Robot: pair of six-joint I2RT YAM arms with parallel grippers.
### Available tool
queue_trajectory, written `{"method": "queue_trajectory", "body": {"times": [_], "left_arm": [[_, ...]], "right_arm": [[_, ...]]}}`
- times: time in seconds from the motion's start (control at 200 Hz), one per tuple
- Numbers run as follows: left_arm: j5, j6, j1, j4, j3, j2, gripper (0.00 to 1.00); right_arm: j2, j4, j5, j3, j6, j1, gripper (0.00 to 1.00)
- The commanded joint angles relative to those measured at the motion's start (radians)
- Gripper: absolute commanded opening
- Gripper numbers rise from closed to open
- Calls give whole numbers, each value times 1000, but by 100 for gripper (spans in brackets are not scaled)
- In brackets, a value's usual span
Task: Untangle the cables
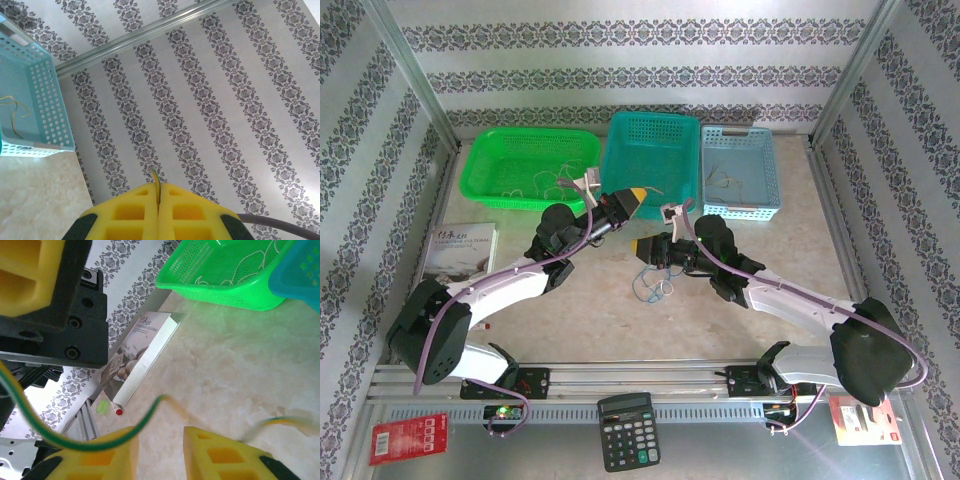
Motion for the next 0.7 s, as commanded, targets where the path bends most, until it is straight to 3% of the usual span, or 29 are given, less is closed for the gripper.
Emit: {"method": "queue_trajectory", "body": {"times": [0.0, 0.24, 0.375, 0.694], "left_arm": [[-15, 47, -7, 80, -12, -19, 0], [-13, 100, -7, 122, -64, -26, 0], [-11, 119, -7, 131, -76, -28, 0], [15, 127, -8, 133, -77, -28, 0]], "right_arm": [[-61, 14, 18, -23, -3, -16, 34], [-273, -112, 20, -88, 5, -137, 46], [-340, -161, 10, -84, 5, -185, 61], [-236, -124, 59, 58, 24, -196, 66]]}}
